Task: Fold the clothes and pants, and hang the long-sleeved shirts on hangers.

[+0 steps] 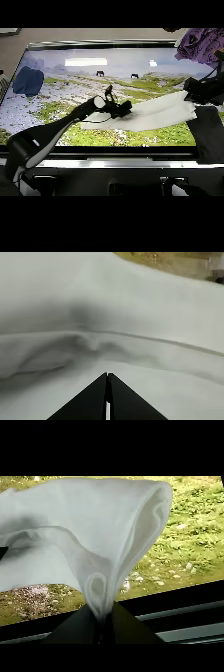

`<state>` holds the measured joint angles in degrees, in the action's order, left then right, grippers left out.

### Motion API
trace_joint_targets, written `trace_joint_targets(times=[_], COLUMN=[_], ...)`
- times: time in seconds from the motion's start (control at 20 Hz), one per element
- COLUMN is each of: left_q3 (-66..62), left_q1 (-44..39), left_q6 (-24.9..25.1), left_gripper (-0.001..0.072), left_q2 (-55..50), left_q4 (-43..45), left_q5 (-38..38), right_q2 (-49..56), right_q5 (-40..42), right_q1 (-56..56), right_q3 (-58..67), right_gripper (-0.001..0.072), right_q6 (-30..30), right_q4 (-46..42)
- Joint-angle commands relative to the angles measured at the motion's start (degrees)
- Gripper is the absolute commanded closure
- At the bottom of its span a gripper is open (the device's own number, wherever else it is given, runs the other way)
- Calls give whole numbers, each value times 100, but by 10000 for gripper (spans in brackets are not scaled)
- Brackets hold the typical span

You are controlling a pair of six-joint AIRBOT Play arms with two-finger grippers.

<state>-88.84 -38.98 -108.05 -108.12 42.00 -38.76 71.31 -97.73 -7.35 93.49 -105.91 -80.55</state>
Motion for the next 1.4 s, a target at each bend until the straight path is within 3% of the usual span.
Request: trace_joint_targets(times=[0.0, 0.4, 0.55, 0.8, 1.0, 1.2, 1.35], left_q3=[-955, -2090, -2087, -2085, -2085, -2085, -2085], left_q1=[-568, -896, -601, 415, 1469, 2568, 3279], left_q6=[-68, -149, -144, -151, -79, 597, 658], left_gripper=[692, 692, 693, 693, 691, 690, 690], left_q2=[-866, -1768, -1600, -525, 699, 1661, 2070], left_q4=[-461, -949, -824, 1285, 3060, 3523, 3521], left_q5=[240, 411, -122, -2015, -3556, -4277, -4597], right_q2=[-131, -90, -33, 48, 157, 584, 1054], right_q5=[-125, 326, 369, 776, 1397, 2013, 2691], right_q1=[4, 7, 4, 98, 1156, 2603, 3418], right_q3=[7, 7, 7, 7, 7, 7, 7], right_gripper=[679, 679, 679, 679, 679, 679, 678], right_q6=[-131, -304, -330, -920, -1823, -2796, -3222], right_q4=[-76, -116, -109, 798, 780, 332, 245])
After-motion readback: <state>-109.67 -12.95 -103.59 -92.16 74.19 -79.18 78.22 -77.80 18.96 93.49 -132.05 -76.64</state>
